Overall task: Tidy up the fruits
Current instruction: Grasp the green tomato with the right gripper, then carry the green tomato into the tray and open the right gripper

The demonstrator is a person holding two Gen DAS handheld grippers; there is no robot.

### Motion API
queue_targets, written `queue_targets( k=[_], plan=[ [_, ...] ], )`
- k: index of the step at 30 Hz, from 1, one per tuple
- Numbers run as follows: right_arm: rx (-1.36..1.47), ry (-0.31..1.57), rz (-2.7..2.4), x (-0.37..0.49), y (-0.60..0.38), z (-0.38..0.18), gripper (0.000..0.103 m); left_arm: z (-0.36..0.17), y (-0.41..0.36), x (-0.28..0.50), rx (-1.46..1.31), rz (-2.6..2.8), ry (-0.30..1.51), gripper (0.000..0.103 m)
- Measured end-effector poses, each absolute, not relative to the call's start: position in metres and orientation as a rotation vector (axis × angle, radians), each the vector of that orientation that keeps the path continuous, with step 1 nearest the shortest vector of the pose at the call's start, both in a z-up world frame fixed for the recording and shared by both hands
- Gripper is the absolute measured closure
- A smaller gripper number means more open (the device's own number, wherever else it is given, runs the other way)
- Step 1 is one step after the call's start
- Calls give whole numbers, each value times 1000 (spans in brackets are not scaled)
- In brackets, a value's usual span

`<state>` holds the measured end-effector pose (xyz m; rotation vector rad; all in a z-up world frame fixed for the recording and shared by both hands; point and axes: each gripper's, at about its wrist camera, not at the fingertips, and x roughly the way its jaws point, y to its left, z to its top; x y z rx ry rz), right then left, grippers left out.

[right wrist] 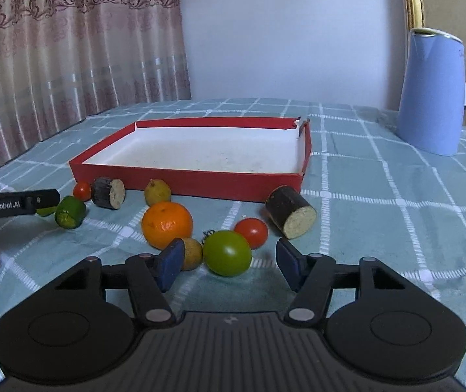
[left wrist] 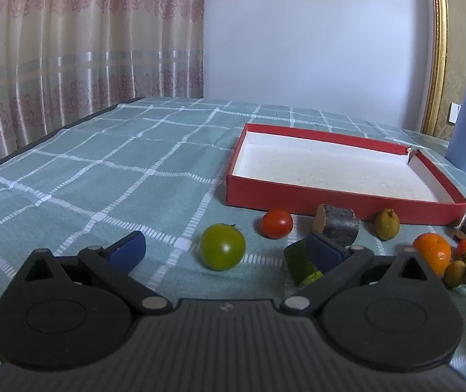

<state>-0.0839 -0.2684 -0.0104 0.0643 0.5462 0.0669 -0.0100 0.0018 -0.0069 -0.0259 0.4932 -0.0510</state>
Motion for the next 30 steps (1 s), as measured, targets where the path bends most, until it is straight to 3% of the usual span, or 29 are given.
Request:
queue_targets(
  k=[5,10,12,23,30],
  plan=[
    [102,551,82,-75,-274,-8,61,-7,3,-9,-29,-52,500,0],
    [241,563,115,-74,-289,-12,65,-7,3,-10,-28,-52,502,0],
    [293,567,113,-74,-296,-15,71,-7,3,-9,-29,-50,501,0],
    [346,495,143,-83,-301,2,72,-7,3,-9,-27,-50,502,0],
    [251,454,120,-33,-296,40,72,-8,5,-10,-25,-49,501,0]
  ],
)
